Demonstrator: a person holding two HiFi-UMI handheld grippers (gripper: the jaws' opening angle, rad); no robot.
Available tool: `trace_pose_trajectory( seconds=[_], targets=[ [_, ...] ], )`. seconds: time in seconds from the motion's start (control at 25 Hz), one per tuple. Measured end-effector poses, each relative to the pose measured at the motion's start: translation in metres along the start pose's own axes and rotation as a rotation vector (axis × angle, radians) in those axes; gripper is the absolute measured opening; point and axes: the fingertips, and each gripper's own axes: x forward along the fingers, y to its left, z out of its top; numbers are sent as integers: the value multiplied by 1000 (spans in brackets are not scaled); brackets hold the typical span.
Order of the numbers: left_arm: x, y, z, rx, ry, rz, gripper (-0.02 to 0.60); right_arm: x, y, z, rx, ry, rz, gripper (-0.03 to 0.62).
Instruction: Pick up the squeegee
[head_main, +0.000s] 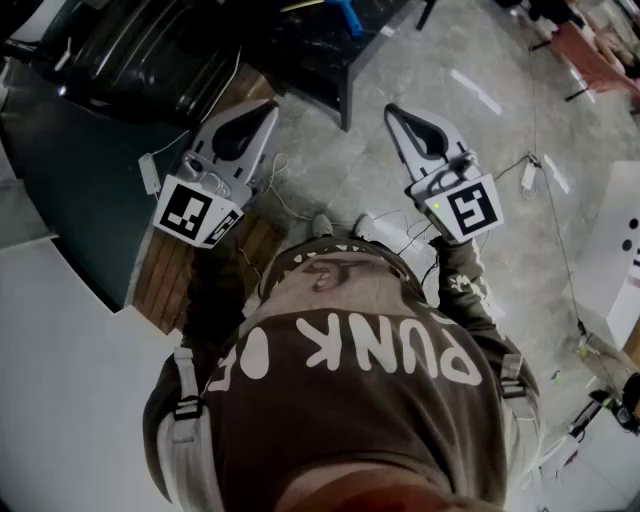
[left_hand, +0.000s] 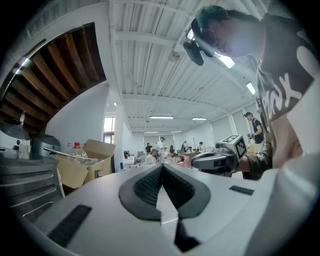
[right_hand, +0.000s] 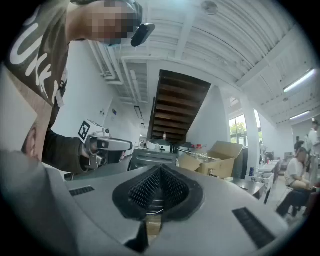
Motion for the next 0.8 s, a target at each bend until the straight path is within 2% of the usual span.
trace_pose_trajectory(
  seconds=[0.8],
  targets=[
    [-4,3,-7,-5,20,5,3,2,-4,-6,25,-5,-25,9]
  ],
)
